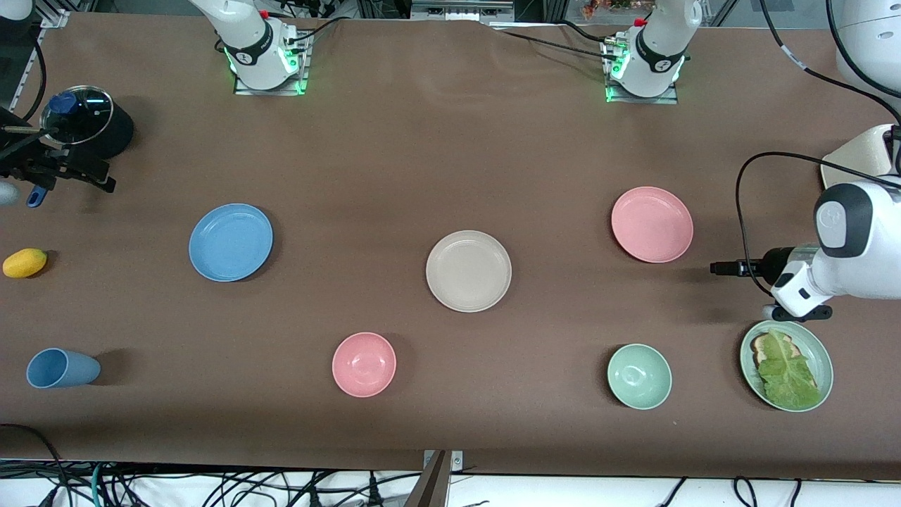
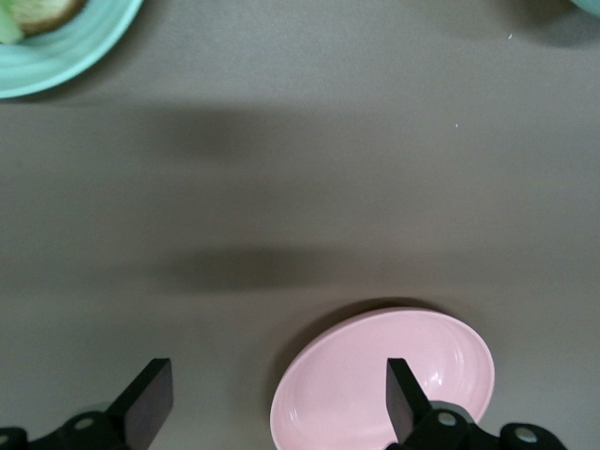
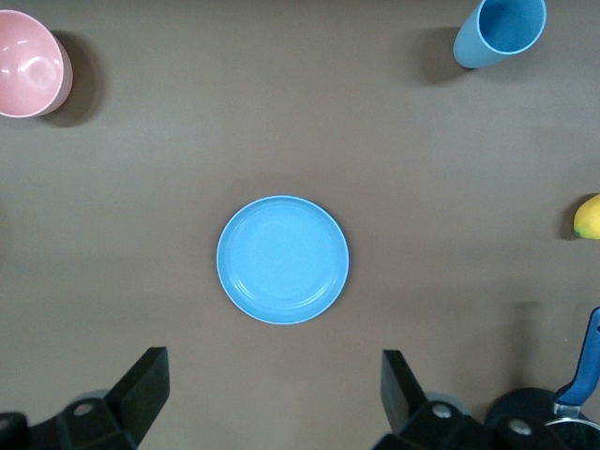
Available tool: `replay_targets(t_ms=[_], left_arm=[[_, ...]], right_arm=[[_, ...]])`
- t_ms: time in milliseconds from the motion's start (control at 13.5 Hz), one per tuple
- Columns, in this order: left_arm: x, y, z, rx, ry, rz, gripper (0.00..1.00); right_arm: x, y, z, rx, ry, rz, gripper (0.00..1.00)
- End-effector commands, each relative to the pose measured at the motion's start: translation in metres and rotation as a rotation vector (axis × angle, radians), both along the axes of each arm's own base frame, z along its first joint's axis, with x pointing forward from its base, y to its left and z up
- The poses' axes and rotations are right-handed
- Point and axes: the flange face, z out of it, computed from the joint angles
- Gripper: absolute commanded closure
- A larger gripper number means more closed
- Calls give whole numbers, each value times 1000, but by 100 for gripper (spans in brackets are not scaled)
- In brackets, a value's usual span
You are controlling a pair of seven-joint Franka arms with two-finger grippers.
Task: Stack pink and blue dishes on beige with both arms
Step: 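Move the left gripper toward the rim of the pink plate, then lower the left gripper and pinch the pink plate's rim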
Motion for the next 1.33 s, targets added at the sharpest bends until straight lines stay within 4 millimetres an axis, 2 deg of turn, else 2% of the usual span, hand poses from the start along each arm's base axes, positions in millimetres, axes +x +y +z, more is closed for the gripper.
replay_targets(t_ms=[0, 222, 519, 667, 963, 1259], left_arm=[[-54, -5, -6, -26, -106, -15, 0], [-92, -13, -9, -13, -194, -49, 0], [-120, -19, -3, -3, -234, -112, 0], [-127, -13, -14, -11, -229, -98, 0], [-134, 8, -50, -133, -296, -156, 0], [-135, 7, -59, -158, -305, -201, 0]], right_arm=[[-2, -1, 7, -9, 2, 11, 0], [-2, -1, 7, -9, 2, 13, 0], [-2, -1, 7, -9, 2, 11, 0], [-2, -1, 7, -9, 2, 11, 0], [-2, -1, 7, -9, 2, 11, 0], [-2, -1, 7, -9, 2, 11, 0]])
